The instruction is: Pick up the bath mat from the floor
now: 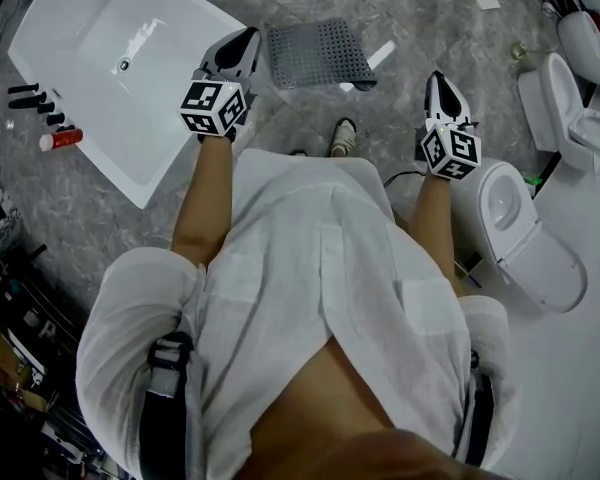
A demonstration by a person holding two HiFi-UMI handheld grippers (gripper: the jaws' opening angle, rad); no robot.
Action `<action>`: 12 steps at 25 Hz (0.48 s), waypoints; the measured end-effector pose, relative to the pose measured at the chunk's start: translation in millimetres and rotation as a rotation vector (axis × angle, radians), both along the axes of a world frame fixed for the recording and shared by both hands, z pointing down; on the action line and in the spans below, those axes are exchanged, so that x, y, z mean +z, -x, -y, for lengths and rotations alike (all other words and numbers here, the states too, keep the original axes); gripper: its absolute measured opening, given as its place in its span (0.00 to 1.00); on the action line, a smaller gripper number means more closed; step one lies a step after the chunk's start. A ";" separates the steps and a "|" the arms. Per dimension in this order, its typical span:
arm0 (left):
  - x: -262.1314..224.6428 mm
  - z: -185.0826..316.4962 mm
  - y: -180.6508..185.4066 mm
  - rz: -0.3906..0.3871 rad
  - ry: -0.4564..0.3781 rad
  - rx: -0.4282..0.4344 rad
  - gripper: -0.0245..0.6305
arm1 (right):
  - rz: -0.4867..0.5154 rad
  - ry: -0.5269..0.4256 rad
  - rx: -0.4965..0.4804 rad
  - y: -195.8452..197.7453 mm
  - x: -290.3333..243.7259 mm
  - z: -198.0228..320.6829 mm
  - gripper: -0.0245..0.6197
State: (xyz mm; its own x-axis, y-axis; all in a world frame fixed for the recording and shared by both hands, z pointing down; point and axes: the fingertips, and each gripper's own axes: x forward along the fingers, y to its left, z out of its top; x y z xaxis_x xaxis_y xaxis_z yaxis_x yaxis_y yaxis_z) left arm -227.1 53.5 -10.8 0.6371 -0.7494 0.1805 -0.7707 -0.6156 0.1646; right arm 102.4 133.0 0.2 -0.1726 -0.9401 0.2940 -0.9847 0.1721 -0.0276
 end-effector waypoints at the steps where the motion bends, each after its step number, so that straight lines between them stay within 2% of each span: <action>1: 2.7 5.0 -6.8 0.002 0.006 0.003 0.07 | 0.002 0.006 -0.003 -5.6 4.0 6.6 0.08; 12: 22.1 69.2 -80.8 0.017 0.063 -0.021 0.07 | 0.048 0.089 -0.084 -63.6 54.6 88.5 0.09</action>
